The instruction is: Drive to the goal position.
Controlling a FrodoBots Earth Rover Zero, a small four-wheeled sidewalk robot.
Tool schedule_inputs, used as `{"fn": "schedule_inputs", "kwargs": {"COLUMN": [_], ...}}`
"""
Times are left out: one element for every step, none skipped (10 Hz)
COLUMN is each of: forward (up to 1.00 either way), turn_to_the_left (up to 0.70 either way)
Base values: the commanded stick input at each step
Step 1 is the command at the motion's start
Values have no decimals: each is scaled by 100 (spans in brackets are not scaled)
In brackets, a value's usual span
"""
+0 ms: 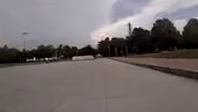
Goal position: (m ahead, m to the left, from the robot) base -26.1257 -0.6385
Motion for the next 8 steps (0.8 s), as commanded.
{"fn": "schedule_inputs", "kwargs": {"forward": [100,100,100,100,100,100,100,100], "turn_to_the_left": [-27,-27,-27,-27,-27,-27,-18,-4]}}
